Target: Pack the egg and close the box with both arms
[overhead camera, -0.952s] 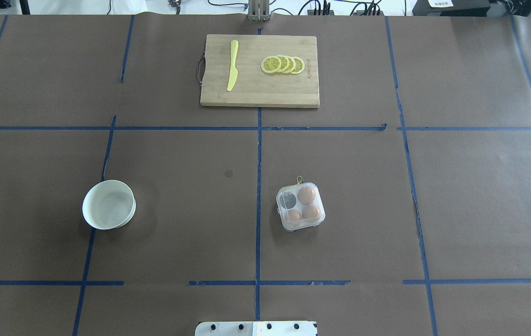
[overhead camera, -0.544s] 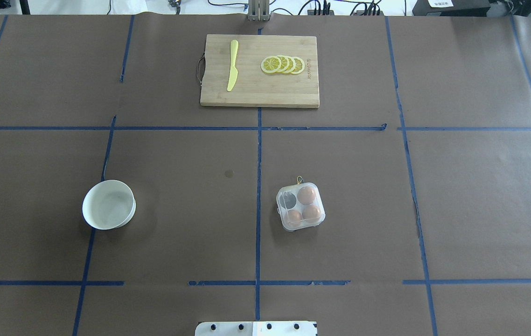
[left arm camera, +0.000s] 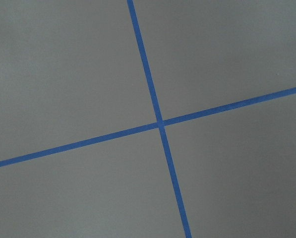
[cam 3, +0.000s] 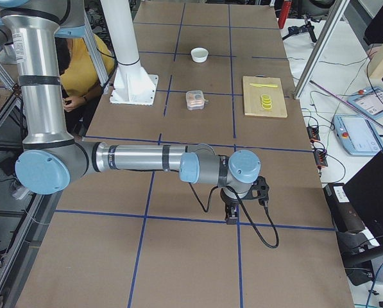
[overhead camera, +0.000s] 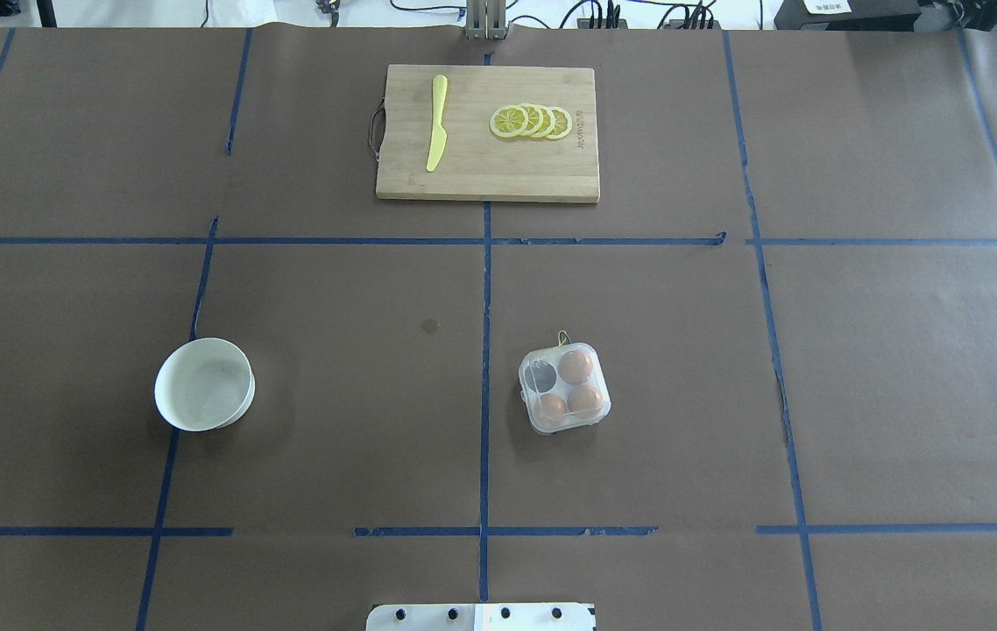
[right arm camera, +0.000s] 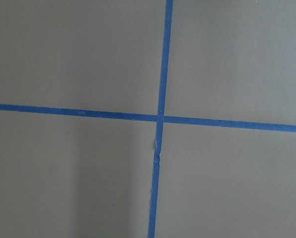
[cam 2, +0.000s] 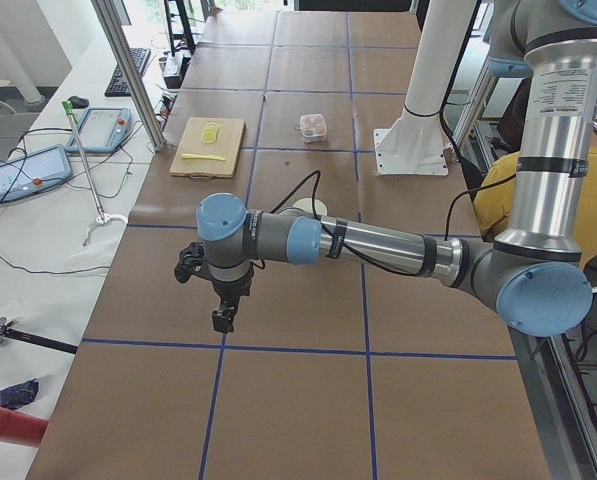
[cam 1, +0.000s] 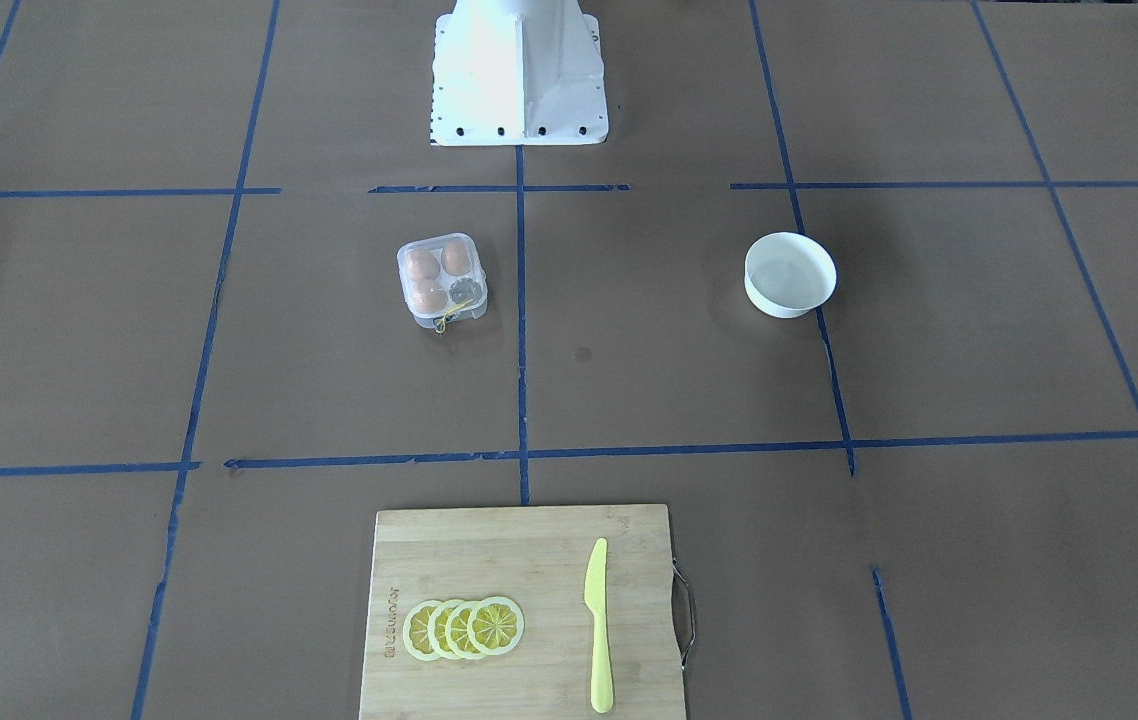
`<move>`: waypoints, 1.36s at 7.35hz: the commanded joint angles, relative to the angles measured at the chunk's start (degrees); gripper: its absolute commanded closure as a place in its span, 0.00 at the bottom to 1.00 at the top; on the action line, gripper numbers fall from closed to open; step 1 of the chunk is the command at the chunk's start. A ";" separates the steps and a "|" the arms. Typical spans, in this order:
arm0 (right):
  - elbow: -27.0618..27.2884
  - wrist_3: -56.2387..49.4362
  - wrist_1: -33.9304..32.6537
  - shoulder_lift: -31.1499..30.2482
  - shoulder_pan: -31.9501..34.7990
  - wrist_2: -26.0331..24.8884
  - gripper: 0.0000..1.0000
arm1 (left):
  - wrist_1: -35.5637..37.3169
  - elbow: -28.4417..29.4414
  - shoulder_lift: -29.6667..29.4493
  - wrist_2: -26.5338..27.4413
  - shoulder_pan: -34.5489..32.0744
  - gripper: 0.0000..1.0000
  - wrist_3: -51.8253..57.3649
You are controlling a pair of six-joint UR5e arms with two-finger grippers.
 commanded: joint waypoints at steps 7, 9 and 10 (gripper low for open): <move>0.00 -0.03 0.00 -0.03 0.00 0.00 0.00 | -4.57 2.25 0.00 -1.79 0.29 0.00 -13.64; -0.09 -0.29 0.09 -0.03 0.00 -0.26 0.00 | -7.21 6.45 -0.70 -1.70 0.29 0.00 -13.47; -0.17 -0.29 0.09 -0.11 0.00 -0.44 0.00 | -7.13 6.82 -0.79 -1.70 0.29 0.00 -13.47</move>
